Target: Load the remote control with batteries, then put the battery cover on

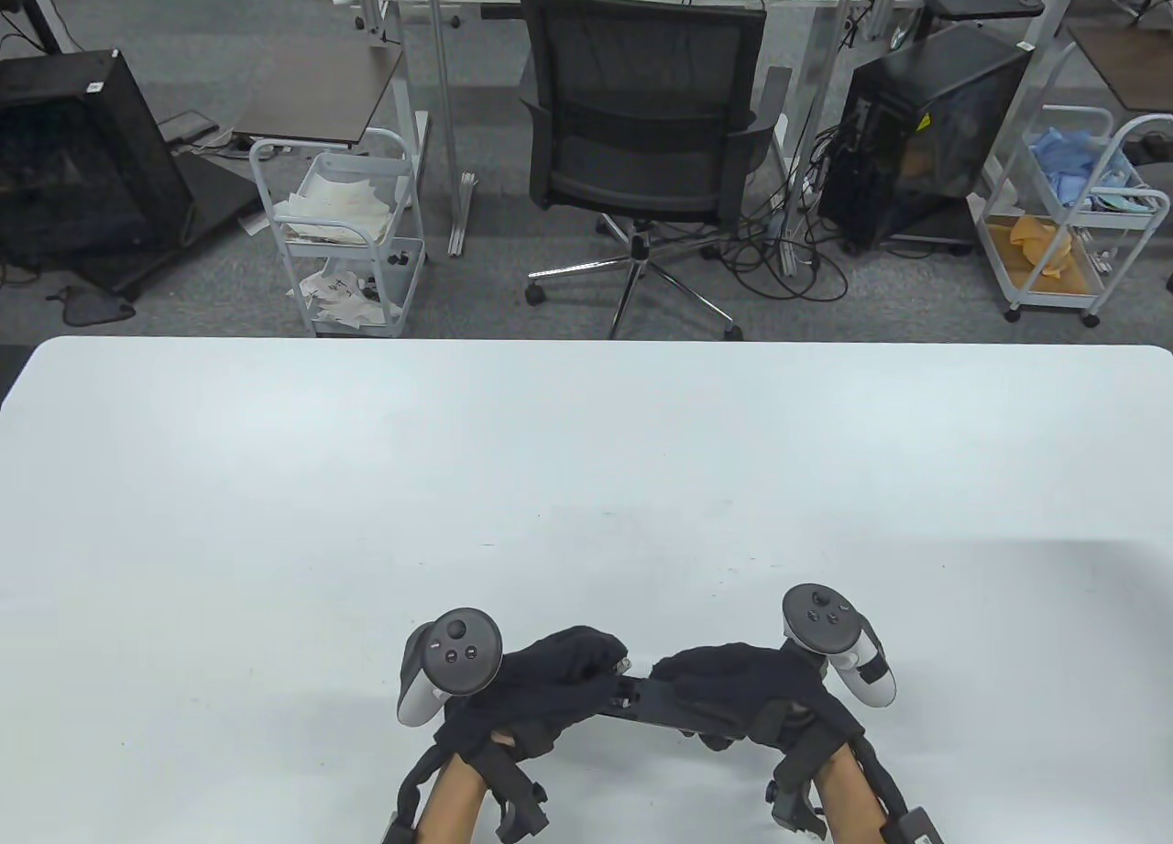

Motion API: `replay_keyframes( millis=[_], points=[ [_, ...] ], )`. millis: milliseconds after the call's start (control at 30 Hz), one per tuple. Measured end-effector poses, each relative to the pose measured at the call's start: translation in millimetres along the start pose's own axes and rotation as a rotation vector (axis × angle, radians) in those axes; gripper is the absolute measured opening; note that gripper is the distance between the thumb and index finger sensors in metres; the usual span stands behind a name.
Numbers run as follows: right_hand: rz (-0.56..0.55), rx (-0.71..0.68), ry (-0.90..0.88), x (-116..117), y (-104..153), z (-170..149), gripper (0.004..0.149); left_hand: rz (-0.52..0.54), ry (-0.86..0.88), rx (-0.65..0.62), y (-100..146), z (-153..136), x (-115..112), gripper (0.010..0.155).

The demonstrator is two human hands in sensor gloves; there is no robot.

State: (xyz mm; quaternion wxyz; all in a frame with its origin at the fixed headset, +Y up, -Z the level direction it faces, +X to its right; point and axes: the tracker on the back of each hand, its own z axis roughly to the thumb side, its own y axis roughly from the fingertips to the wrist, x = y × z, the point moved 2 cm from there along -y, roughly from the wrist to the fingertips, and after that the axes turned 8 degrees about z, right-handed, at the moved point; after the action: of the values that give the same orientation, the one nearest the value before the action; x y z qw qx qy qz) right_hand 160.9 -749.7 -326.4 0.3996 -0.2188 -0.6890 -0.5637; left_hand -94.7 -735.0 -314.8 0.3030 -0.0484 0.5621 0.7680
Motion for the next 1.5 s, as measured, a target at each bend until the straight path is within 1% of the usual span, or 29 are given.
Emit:
replay_keyframes(
  millis=[167,400,467,533,633,700,767,833,933,1067,1100,1133,1200,1267,1300,1367,1433,1500],
  points=[
    [-0.004,0.004,0.004,-1.0,0.4,-1.0,0.05,-0.017,0.065,0.024,-0.9,-4.7,-0.2,0.042],
    [-0.02,0.028,-0.042,-4.4,-0.6,-8.1,0.05,0.059,0.112,0.084,0.2,-9.5,-6.1,0.046],
    [-0.023,0.027,-0.046,-4.5,-0.2,-8.6,0.05,0.085,0.153,0.107,1.1,-11.6,-8.9,0.051],
    [-0.026,0.034,-0.04,-4.4,-0.7,-9.2,0.05,0.128,0.197,0.147,2.7,-13.5,-12.5,0.059],
    [-0.021,0.038,-0.036,-2.8,-1.8,-9.0,0.05,0.176,0.163,0.21,4.8,-15.3,-18.6,0.071],
    [-0.023,0.041,-0.032,-1.9,-2.0,-8.2,0.05,0.187,0.13,0.256,6.0,-15.8,-23.4,0.075],
    [-0.028,0.045,-0.017,-2.4,-1.9,-9.1,0.05,0.203,0.122,0.268,5.9,-16.8,-24.6,0.072],
    [-0.03,0.043,-0.036,-2.3,-1.9,-9.4,0.05,0.237,0.166,0.292,6.8,-18.2,-25.3,0.069],
    [-0.027,0.043,-0.035,-1.8,-2.2,-9.3,0.05,0.253,0.211,0.288,7.4,-20.1,-25.4,0.065],
    [-0.029,0.048,-0.026,-1.7,-2.5,-9.4,0.05,0.235,0.215,0.281,6.9,-21.2,-26.0,0.063],
    [-0.03,0.048,-0.026,-2.1,-2.4,-9.7,0.05,0.234,0.232,0.281,7.4,-21.5,-26.6,0.064],
    [-0.032,0.049,-0.027,-2.2,-2.2,-9.6,0.05,0.242,0.237,0.284,7.6,-21.3,-26.8,0.068],
    [-0.031,0.05,-0.025,-1.8,-2.4,-9.4,0.05,0.232,0.193,0.289,7.3,-19.0,-27.0,0.074],
    [-0.031,0.052,-0.02,-1.6,-2.6,-9.2,0.05,0.242,0.138,0.289,7.0,-18.5,-26.8,0.069],
    [-0.033,0.054,-0.016,-1.6,-2.5,-9.2,0.05,0.243,0.149,0.292,7.2,-18.8,-26.9,0.068],
    [-0.032,0.048,-0.025,-2.3,-2.2,-9.9,0.05,0.245,0.231,0.284,7.2,-20.1,-27.4,0.066],
    [-0.037,0.046,-0.028,-2.9,-1.7,-10.0,0.05,0.242,0.288,0.281,8.7,-22.8,-27.7,0.068],
    [-0.037,0.045,-0.036,-3.0,-1.8,-10.2,0.05,0.276,0.368,0.295,10.4,-24.8,-29.9,0.071]
  ],
)
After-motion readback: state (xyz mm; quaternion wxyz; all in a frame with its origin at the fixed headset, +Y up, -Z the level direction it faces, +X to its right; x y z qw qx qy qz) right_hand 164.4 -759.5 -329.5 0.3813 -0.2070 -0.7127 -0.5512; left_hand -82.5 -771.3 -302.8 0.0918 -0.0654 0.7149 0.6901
